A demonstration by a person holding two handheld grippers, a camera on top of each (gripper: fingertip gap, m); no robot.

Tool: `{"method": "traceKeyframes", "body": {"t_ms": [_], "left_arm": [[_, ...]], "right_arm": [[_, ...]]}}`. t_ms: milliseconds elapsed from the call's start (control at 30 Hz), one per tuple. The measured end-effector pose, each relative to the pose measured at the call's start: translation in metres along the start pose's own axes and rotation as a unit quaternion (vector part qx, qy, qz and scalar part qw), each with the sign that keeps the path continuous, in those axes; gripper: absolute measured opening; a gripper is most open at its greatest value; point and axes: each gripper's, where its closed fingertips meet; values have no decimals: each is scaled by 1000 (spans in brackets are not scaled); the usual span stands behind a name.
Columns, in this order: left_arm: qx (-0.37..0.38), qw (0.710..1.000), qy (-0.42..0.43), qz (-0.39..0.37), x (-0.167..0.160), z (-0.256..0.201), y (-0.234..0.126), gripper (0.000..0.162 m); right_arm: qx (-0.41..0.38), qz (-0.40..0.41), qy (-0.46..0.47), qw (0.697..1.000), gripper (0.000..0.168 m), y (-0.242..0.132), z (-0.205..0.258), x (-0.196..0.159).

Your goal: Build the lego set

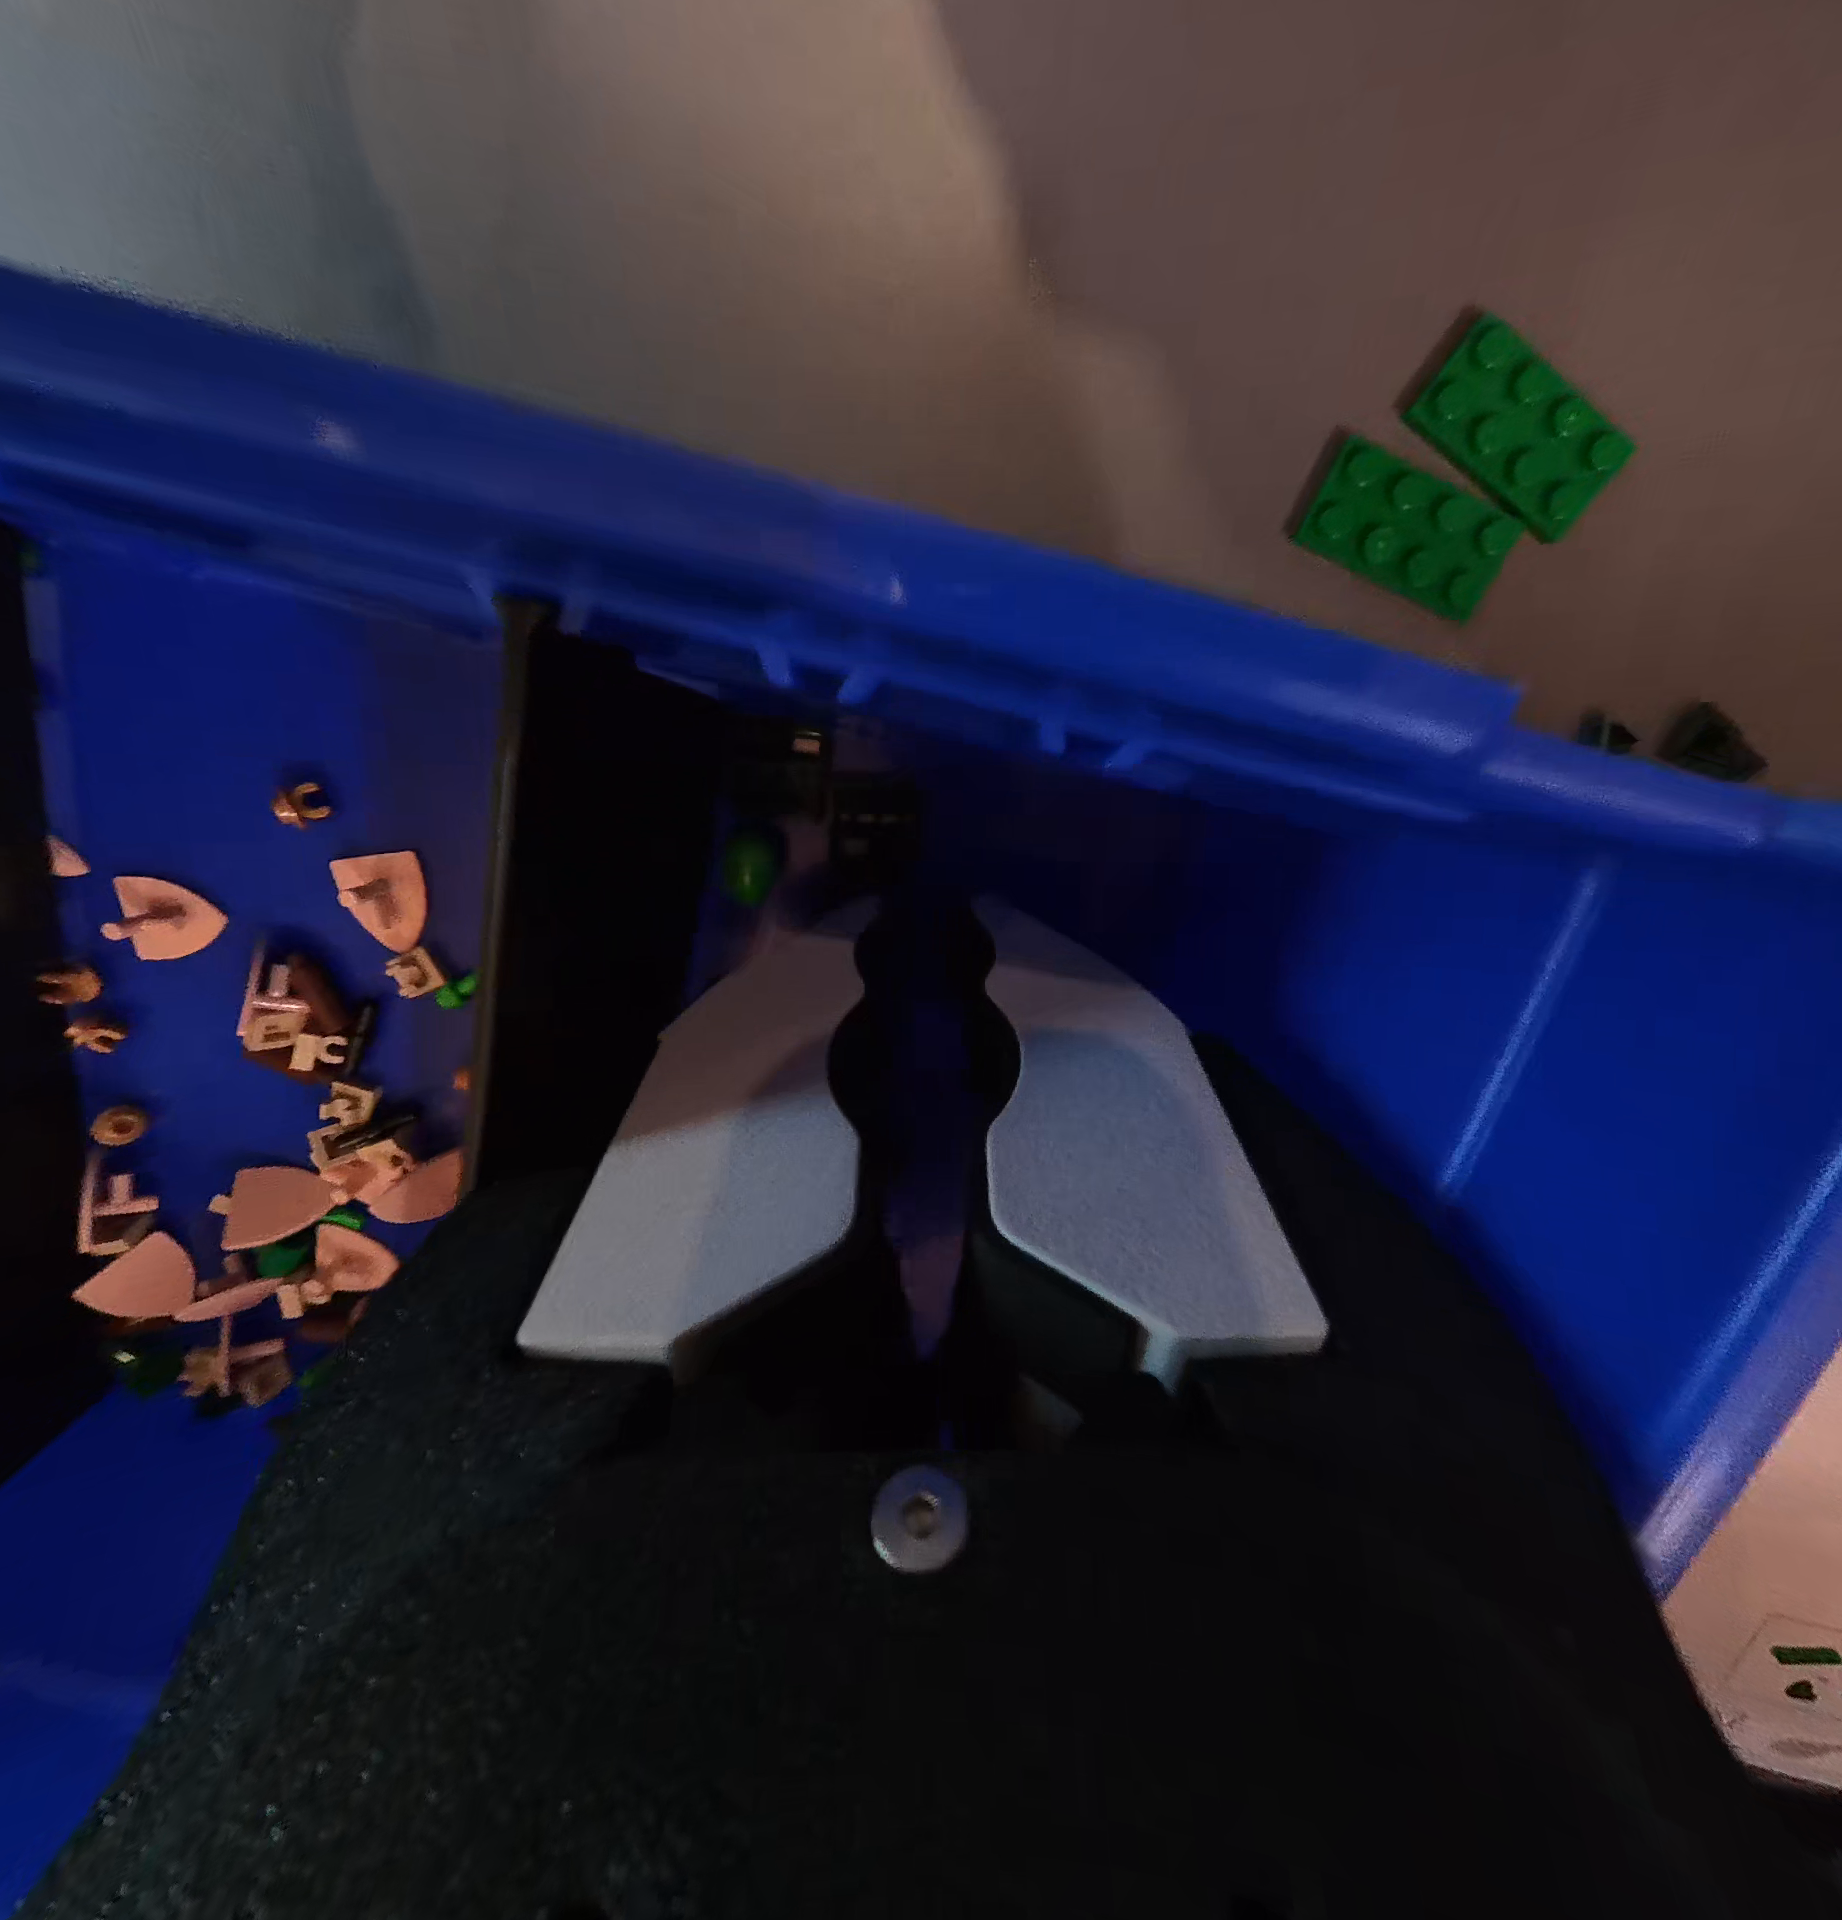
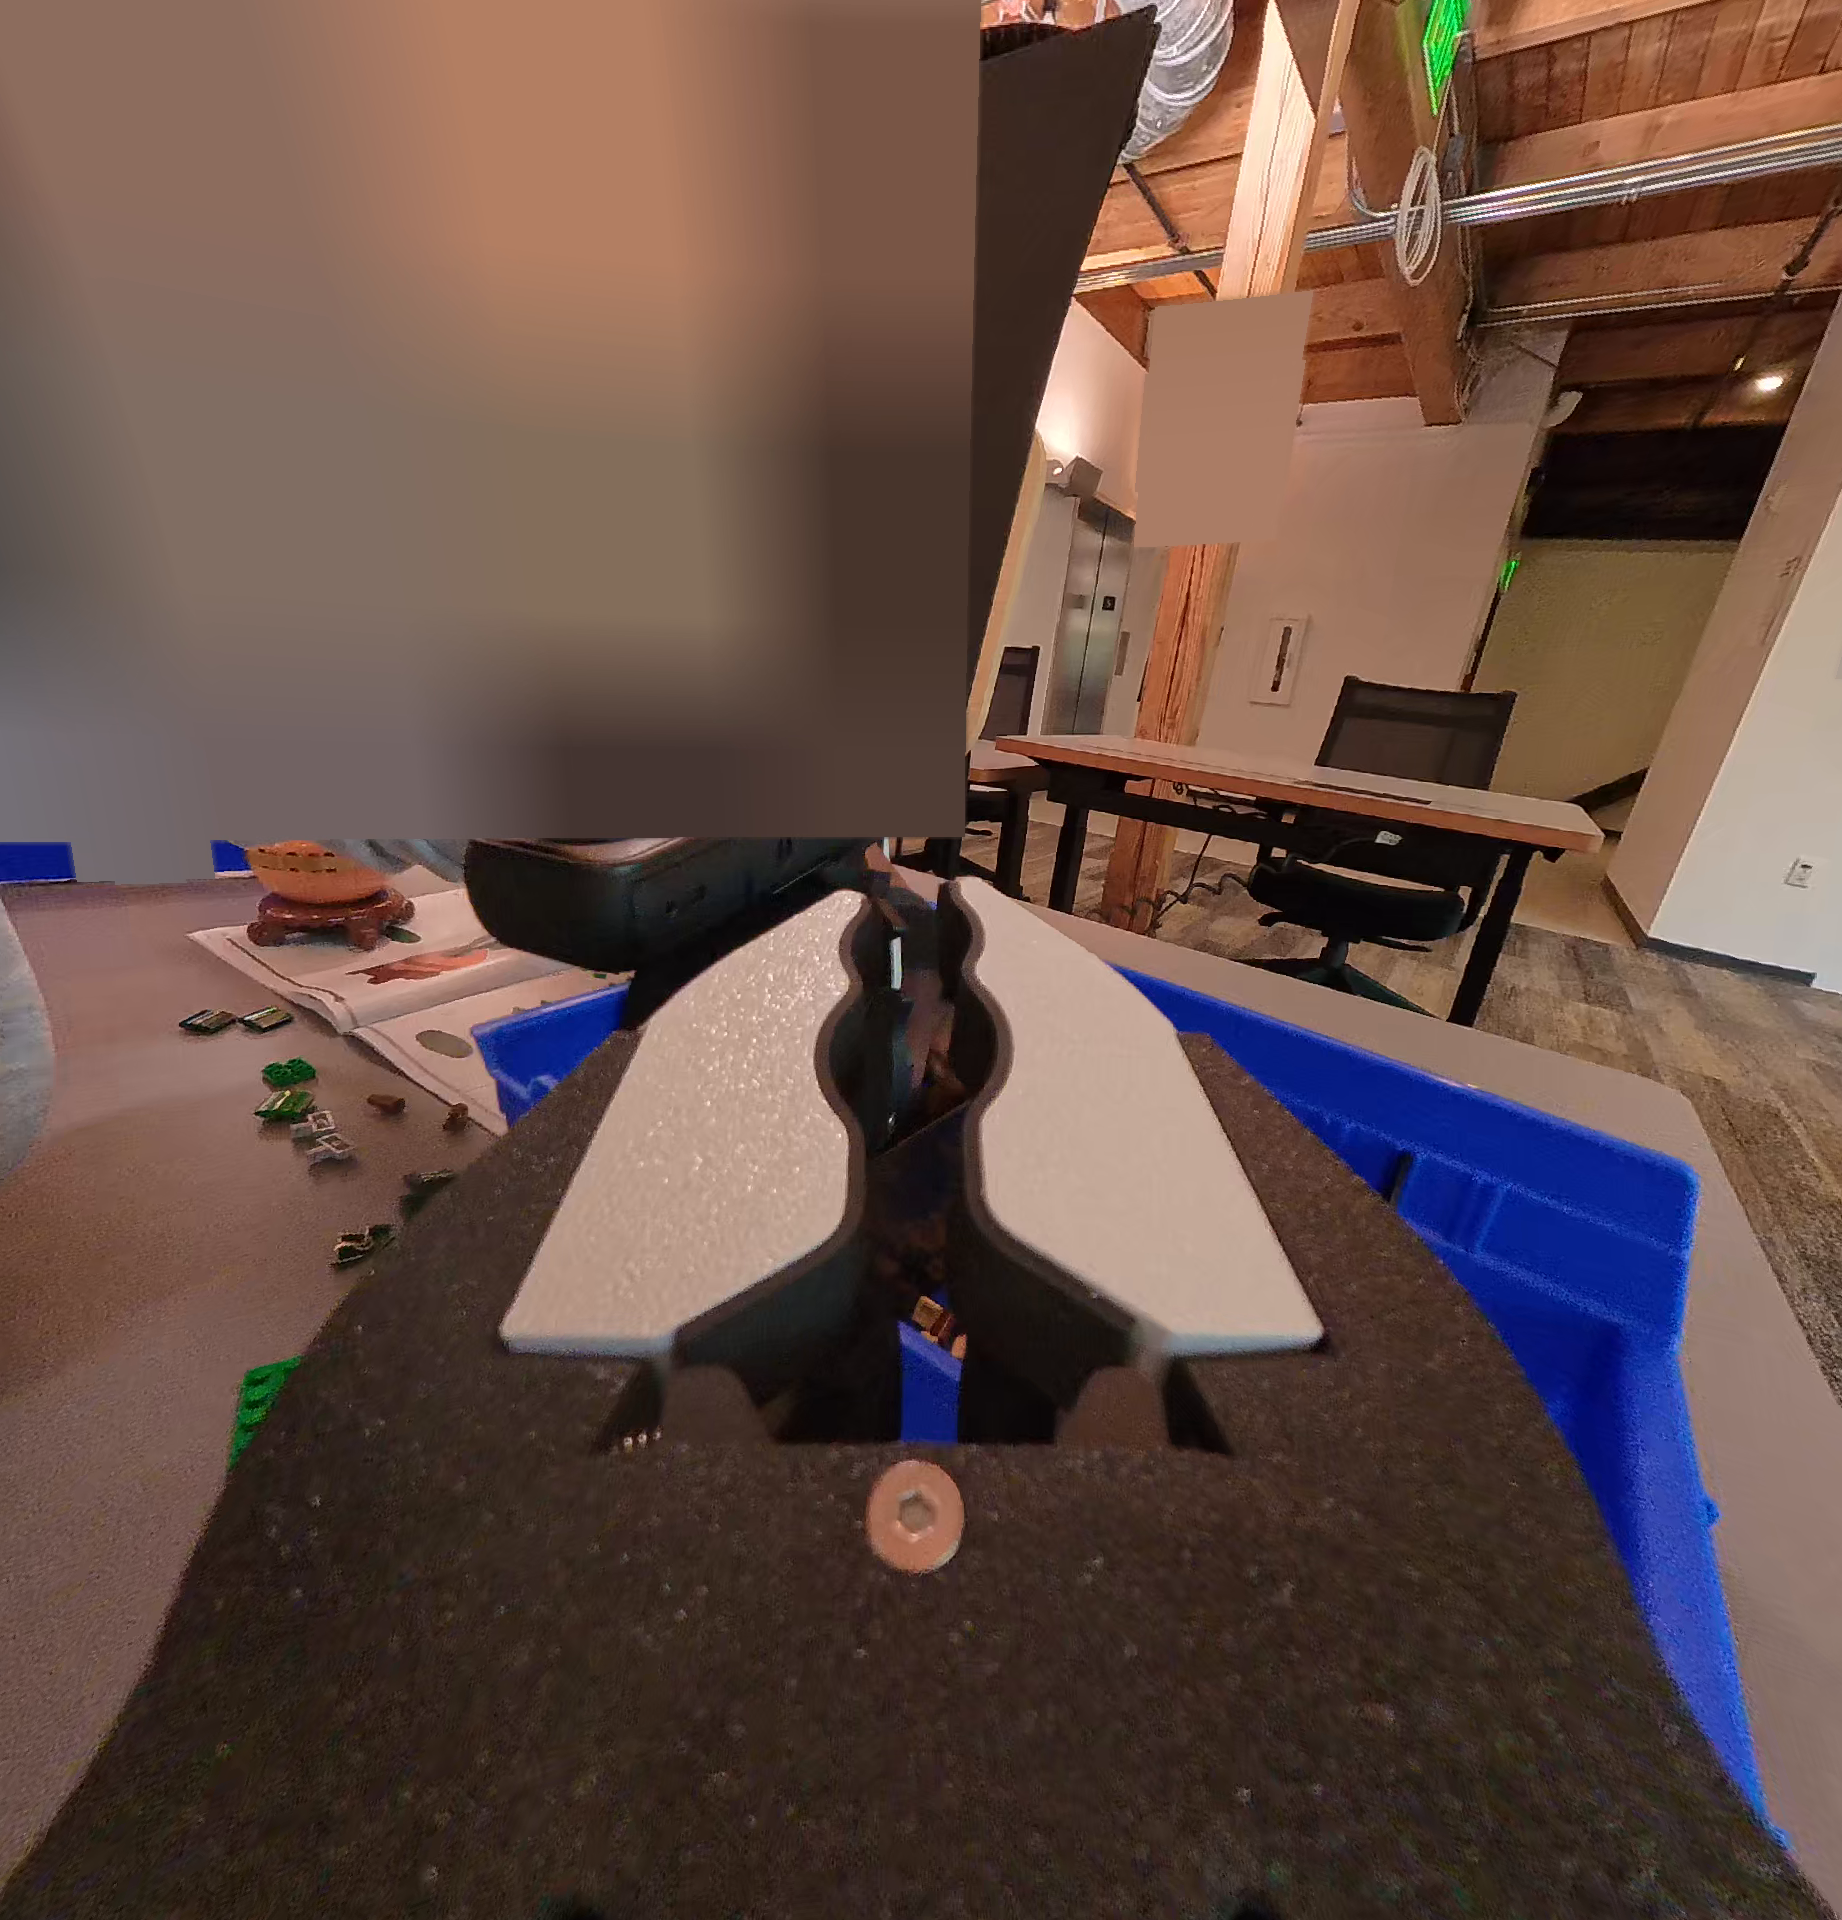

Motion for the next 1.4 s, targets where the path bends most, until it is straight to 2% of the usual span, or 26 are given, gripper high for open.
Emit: {"method": "traceKeyframes", "body": {"t_ms": [133,200,267,333,400,467,567,700,800,833,867,900,933,967,1100,1167,1200,1267,1333,1400], "left_arm": [[-9,999,-17,32,-11,1,-8,17],[1,999,-36,25,-14,3,-22,19],[29,998,-63,3,-15,6,-43,22],[69,993,-91,-16,-19,8,-69,30],[151,980,-124,-45,-23,17,-100,31],[265,943,-177,-95,-26,25,-139,27],[413,853,-271,-169,-34,10,-195,1],[441,764,-417,-217,-35,-55,-211,0],[469,690,-497,-238,-39,-111,-202,0],[479,678,-507,-234,-37,-130,-195,0],[491,665,-511,-236,-33,-147,-189,0],[507,642,-521,-244,-31,-162,-186,0],[515,615,-538,-258,-30,-175,-183,0],[513,596,-553,-275,-28,-185,-178,0],[527,560,-569,-290,-25,-206,-162,0],[528,560,-567,-293,-25,-205,-160,0],[526,563,-564,-297,-25,-204,-159,0],[523,574,-553,-302,-22,-199,-160,1],[522,587,-543,-297,-19,-194,-159,1],[520,596,-537,-291,-17,-189,-156,1]], "right_arm": [[4,-4,1,1000,11,0,1,1],[10,5,-5,1000,11,2,4,-1],[12,18,-16,1000,11,5,9,-1],[16,25,-24,999,11,7,11,-1],[20,28,-26,999,11,9,10,-2],[31,37,-33,998,11,13,11,-2],[71,69,-61,993,10,27,16,4],[153,213,-117,958,9,41,36,-7],[185,301,-171,920,7,41,48,-17],[183,319,-189,910,8,38,48,-23],[177,330,-205,904,14,34,48,-30],[174,331,-218,902,34,29,47,-36],[158,326,-216,907,63,24,45,-42],[141,326,-211,911,75,19,41,-48],[80,340,-201,915,82,1,20,-78],[39,313,-245,917,62,6,10,-73],[35,316,-272,908,57,9,8,-73],[73,373,-312,871,55,14,11,-84],[130,442,-362,810,42,16,15,-96],[195,513,-409,729,24,11,16,-114]]}}
Point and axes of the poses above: each gripper's, where its closed fingertips meet, y out along the fingers, x out of its top, z = x × y across the jaws, and after that the axes turned 15 degrees about z, right-handed
